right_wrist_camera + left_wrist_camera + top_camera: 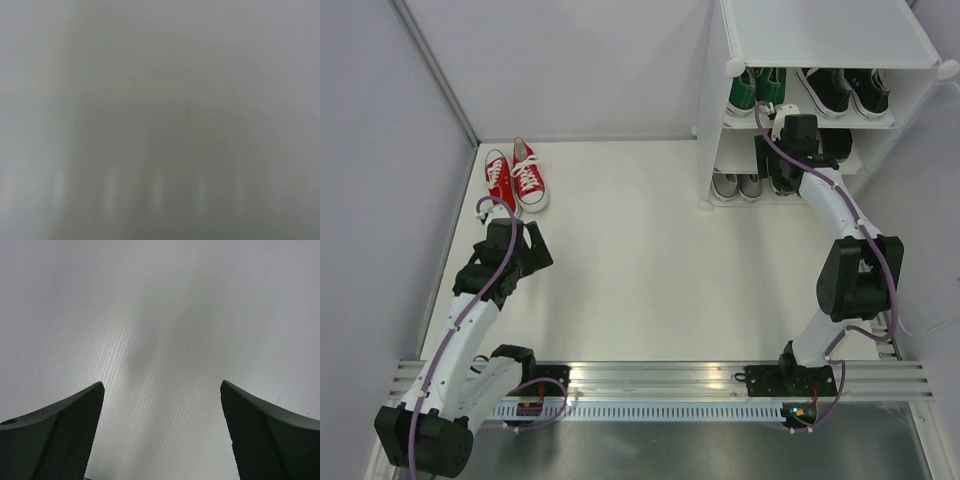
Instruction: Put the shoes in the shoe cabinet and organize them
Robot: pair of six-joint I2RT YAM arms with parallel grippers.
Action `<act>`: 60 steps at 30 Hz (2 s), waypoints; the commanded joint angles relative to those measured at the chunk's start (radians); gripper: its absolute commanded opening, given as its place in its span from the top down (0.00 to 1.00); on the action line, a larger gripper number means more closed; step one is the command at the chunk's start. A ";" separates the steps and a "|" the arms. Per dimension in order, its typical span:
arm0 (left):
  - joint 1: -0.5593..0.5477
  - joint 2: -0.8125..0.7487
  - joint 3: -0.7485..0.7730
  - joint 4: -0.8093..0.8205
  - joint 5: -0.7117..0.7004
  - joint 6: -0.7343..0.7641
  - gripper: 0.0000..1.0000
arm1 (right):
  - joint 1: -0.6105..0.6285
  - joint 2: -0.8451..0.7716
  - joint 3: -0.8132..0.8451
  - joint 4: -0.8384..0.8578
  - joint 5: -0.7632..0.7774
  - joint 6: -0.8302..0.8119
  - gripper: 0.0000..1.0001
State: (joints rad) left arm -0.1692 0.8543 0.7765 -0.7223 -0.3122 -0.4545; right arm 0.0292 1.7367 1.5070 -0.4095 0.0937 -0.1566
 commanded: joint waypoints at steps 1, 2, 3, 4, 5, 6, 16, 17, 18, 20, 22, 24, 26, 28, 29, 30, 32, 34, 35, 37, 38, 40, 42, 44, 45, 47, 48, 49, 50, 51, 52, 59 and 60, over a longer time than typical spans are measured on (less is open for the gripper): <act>0.004 -0.015 -0.005 0.043 0.005 0.033 0.00 | -0.008 -0.170 -0.030 0.191 0.055 0.029 0.25; 0.004 -0.015 -0.005 0.043 0.007 0.031 0.00 | -0.008 -0.180 -0.057 0.201 0.057 0.034 0.25; 0.004 -0.015 -0.006 0.043 0.007 0.033 0.00 | -0.008 -0.198 -0.070 0.208 0.058 0.037 0.25; 0.004 -0.017 -0.006 0.041 0.007 0.031 0.00 | -0.008 -0.203 -0.079 0.219 0.060 0.043 0.25; 0.004 -0.018 -0.005 0.043 0.007 0.031 0.00 | -0.008 -0.209 -0.100 0.224 0.063 0.051 0.25; 0.004 -0.021 -0.008 0.041 0.007 0.031 0.00 | -0.009 -0.215 -0.113 0.238 0.064 0.054 0.25; 0.004 -0.032 -0.013 0.041 0.005 0.031 0.00 | -0.009 -0.278 -0.202 0.304 0.023 0.097 0.22; 0.004 -0.034 -0.013 0.043 0.005 0.031 0.00 | -0.008 -0.287 -0.206 0.305 0.023 0.100 0.21; 0.004 -0.034 -0.013 0.041 0.005 0.031 0.00 | -0.008 -0.308 -0.211 0.301 0.027 0.109 0.20; 0.004 -0.034 -0.013 0.041 0.007 0.031 0.00 | -0.008 -0.331 -0.232 0.290 0.041 0.123 0.16; 0.004 -0.034 -0.013 0.043 0.009 0.033 0.00 | -0.009 -0.367 -0.252 0.270 0.087 0.149 0.09; 0.004 -0.034 -0.013 0.041 0.013 0.031 0.00 | -0.009 -0.400 -0.283 0.230 0.113 0.154 0.05; 0.004 -0.034 -0.013 0.043 0.016 0.031 0.00 | -0.009 -0.434 -0.326 0.212 0.115 0.203 0.03; 0.004 -0.037 -0.013 0.041 0.022 0.031 0.00 | -0.011 -0.456 -0.397 0.231 0.100 0.216 0.03; 0.004 -0.037 -0.013 0.041 0.024 0.031 0.00 | -0.017 -0.466 -0.418 0.245 0.087 0.233 0.02; 0.004 -0.040 -0.013 0.041 0.025 0.031 0.00 | -0.021 -0.465 -0.435 0.264 0.080 0.239 0.02; 0.004 -0.041 -0.013 0.043 0.028 0.031 0.00 | -0.028 -0.459 -0.464 0.270 0.054 0.256 0.02; 0.004 -0.046 -0.013 0.041 0.033 0.033 0.00 | -0.060 -0.445 -0.481 0.293 0.046 0.258 0.02; 0.004 -0.046 -0.013 0.043 0.035 0.031 0.00 | -0.061 -0.437 -0.488 0.310 0.040 0.258 0.02; 0.002 -0.052 -0.014 0.043 0.039 0.031 0.00 | -0.072 -0.422 -0.501 0.353 0.020 0.259 0.02; 0.002 -0.055 -0.013 0.043 0.041 0.031 0.00 | -0.084 -0.402 -0.502 0.369 0.012 0.259 0.02; 0.002 -0.058 -0.014 0.044 0.044 0.031 0.00 | -0.101 -0.366 -0.501 0.400 -0.034 0.258 0.03; 0.002 -0.060 -0.013 0.046 0.045 0.031 0.00 | -0.107 -0.339 -0.490 0.457 -0.072 0.247 0.03; 0.002 -0.064 -0.013 0.046 0.047 0.031 0.00 | -0.109 -0.303 -0.472 0.466 -0.090 0.239 0.04; 0.002 -0.067 -0.013 0.046 0.048 0.031 0.00 | -0.107 -0.292 -0.466 0.480 -0.089 0.236 0.05; 0.002 -0.072 -0.013 0.047 0.050 0.030 0.00 | -0.109 -0.257 -0.443 0.480 -0.091 0.227 0.06; 0.002 -0.072 -0.013 0.047 0.051 0.031 0.00 | -0.107 -0.246 -0.423 0.476 -0.115 0.223 0.09; 0.002 -0.074 -0.014 0.049 0.053 0.031 0.00 | -0.107 -0.237 -0.418 0.477 -0.117 0.213 0.10; 0.002 -0.072 -0.013 0.049 0.056 0.031 0.00 | -0.109 -0.221 -0.413 0.482 -0.112 0.207 0.12; 0.002 -0.072 -0.011 0.049 0.056 0.031 0.00 | -0.109 -0.215 -0.400 0.479 -0.111 0.204 0.19; 0.003 -0.070 -0.013 0.049 0.059 0.033 0.00 | -0.109 -0.210 -0.392 0.477 -0.109 0.201 0.22; 0.002 -0.066 -0.011 0.049 0.070 0.034 0.00 | -0.110 -0.220 -0.373 0.501 -0.025 0.177 0.73; 0.002 -0.066 -0.013 0.052 0.071 0.033 0.00 | -0.110 -0.218 -0.373 0.508 -0.017 0.172 0.82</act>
State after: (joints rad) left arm -0.1692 0.7929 0.7631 -0.7010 -0.2581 -0.4545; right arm -0.0761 1.5333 1.0805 0.0025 0.0273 0.0395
